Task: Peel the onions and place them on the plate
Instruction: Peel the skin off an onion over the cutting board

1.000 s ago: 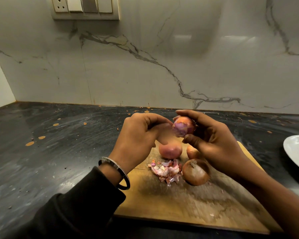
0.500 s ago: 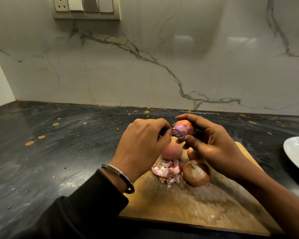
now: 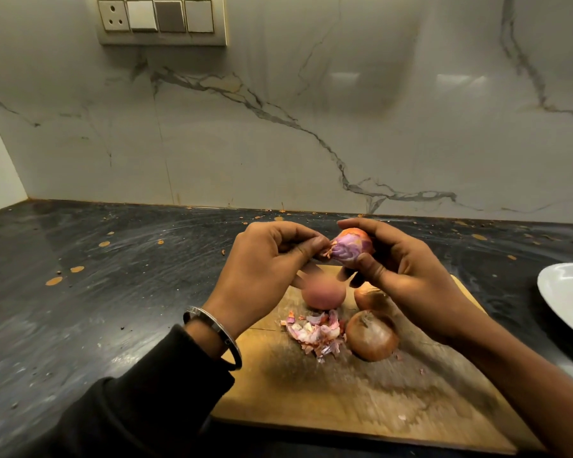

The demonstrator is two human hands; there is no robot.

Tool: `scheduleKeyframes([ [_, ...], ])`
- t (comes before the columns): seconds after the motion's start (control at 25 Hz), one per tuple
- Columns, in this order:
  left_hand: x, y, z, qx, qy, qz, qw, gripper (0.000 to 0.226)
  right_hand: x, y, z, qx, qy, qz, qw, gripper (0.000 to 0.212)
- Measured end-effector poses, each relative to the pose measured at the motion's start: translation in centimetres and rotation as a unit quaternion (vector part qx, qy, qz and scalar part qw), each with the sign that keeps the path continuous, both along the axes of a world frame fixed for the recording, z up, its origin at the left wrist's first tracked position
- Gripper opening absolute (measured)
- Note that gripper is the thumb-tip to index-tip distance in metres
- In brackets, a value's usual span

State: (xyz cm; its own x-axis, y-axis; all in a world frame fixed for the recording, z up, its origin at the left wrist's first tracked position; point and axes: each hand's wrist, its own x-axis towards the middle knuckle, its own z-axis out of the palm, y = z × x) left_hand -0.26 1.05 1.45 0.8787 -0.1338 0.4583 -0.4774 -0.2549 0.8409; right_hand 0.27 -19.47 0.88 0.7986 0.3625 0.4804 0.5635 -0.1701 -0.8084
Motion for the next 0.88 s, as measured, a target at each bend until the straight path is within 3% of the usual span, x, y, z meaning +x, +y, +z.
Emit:
scheduleKeyframes([
  [0.24, -0.34, -0.27, -0.56, 0.122, -0.117, 0.066, 0.983, 0.011, 0.14, 0.09, -0.35, -0.021, 0.022, 0.001, 1.000, 0.041],
  [0.88, -0.57, -0.62, -0.74, 0.197, -0.168, 0.080, 0.963, 0.017, 0.23, 0.07, -0.75, -0.019, 0.040, 0.001, 0.999, 0.040],
])
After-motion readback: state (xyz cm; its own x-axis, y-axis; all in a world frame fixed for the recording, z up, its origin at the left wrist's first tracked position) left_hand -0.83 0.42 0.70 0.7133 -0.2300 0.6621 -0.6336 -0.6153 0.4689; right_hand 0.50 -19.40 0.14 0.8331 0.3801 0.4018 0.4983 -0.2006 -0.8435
